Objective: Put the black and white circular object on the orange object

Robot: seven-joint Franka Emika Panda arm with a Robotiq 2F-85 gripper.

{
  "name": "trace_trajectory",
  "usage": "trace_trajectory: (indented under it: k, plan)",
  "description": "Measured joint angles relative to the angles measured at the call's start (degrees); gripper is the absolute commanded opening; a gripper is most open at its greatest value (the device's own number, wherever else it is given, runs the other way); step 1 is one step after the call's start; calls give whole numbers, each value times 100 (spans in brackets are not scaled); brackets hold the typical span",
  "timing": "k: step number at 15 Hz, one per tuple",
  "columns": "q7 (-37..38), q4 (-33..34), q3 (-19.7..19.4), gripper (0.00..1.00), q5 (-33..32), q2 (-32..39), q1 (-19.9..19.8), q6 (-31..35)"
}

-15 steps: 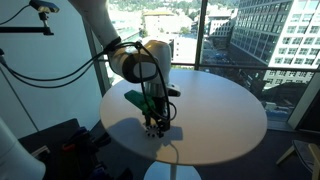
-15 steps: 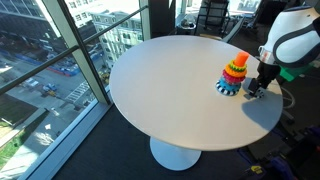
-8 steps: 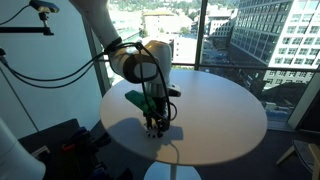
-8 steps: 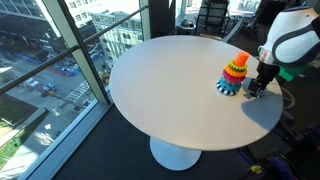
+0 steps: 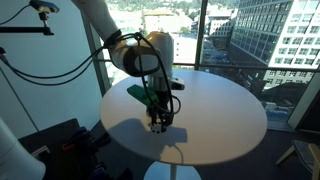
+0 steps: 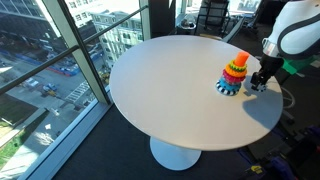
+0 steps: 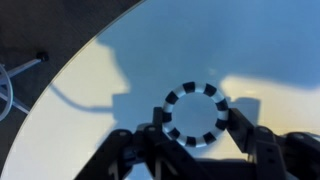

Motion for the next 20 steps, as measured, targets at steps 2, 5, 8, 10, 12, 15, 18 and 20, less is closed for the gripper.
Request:
trace_trajectory:
  k: [2,5,8,10,12,15,18,20]
  plan:
    - [0,3,-15,41,0,-241,-29,-153]
    - [0,8,-19,41,0,-690,-64,-461]
    - [0,27,-14,41,0,-1112,-66,-739]
    - [0,48,10,41,0,-1347,-66,-861]
    - [0,86,47,41,4,-1538,-65,-954]
    - [-1,145,116,41,105,-1804,-48,-1038]
    - [-12,229,172,41,293,-2027,-19,-1079]
    - [-34,284,186,41,461,-2125,17,-1096]
